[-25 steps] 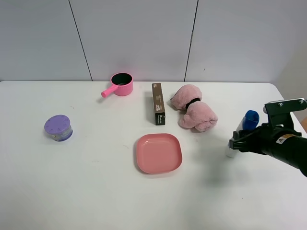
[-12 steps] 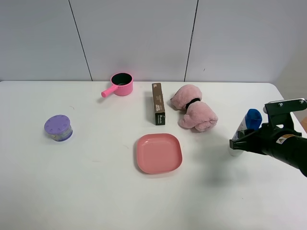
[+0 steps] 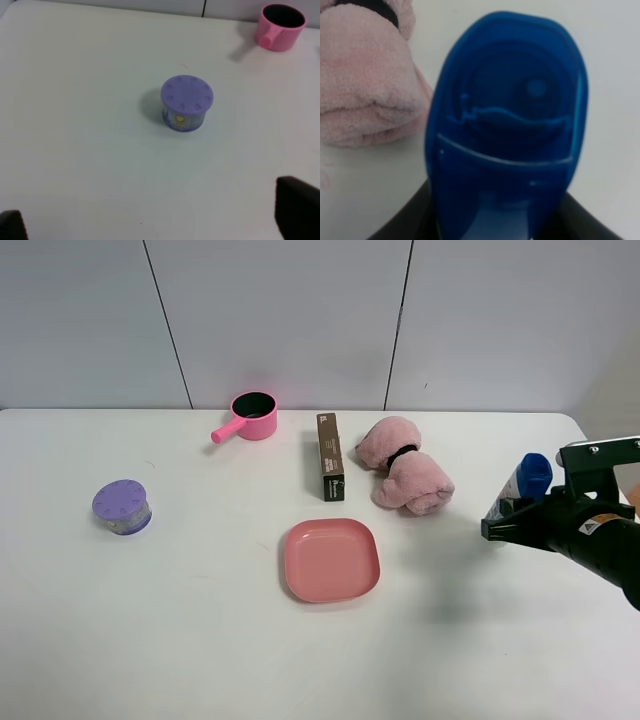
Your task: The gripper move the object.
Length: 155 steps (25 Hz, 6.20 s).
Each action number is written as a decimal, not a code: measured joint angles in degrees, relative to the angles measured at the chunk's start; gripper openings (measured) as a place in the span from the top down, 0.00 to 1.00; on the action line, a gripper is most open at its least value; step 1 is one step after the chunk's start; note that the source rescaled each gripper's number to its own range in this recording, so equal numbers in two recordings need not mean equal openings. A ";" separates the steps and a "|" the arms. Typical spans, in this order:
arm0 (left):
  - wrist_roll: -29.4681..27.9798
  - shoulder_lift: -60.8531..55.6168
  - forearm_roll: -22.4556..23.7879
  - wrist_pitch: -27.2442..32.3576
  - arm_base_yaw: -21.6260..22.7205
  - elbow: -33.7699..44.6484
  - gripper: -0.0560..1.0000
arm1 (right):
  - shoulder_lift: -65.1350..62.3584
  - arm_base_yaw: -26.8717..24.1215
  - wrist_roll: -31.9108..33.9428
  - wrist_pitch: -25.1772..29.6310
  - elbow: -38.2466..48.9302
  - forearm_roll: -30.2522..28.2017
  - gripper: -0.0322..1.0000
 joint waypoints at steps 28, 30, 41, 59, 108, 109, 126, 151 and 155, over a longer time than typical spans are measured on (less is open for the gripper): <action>0.00 0.00 0.06 0.00 0.00 0.00 0.00 | 1.13 20.58 7.08 33.55 -44.28 -0.24 0.96; 0.00 0.00 0.06 0.00 0.00 0.00 0.00 | 5.41 23.29 7.08 36.26 -48.54 -0.24 0.96; 0.00 0.00 0.06 0.00 0.00 0.00 0.00 | 24.32 31.53 9.74 52.68 -70.91 -7.79 0.96; 0.00 0.00 0.06 0.00 0.00 0.00 0.00 | 35.31 36.36 6.24 57.13 -79.92 -13.57 0.96; 0.00 0.00 0.06 0.00 0.00 0.00 0.00 | 50.85 38.93 10.07 43.71 -81.81 -17.44 0.97; 0.00 0.00 0.06 0.00 0.00 0.00 0.00 | 50.85 38.93 10.07 43.66 -81.81 -17.44 0.97; 0.00 0.00 0.01 0.00 0.00 0.00 0.00 | 50.96 38.93 10.07 43.42 -81.81 -17.44 0.83; 0.00 0.00 0.01 0.00 0.00 0.00 0.00 | 47.14 39.10 13.15 46.54 -81.81 -17.48 0.17; 0.00 0.00 0.01 0.00 0.00 0.00 0.00 | 45.20 39.10 15.85 51.92 -81.81 -17.61 0.17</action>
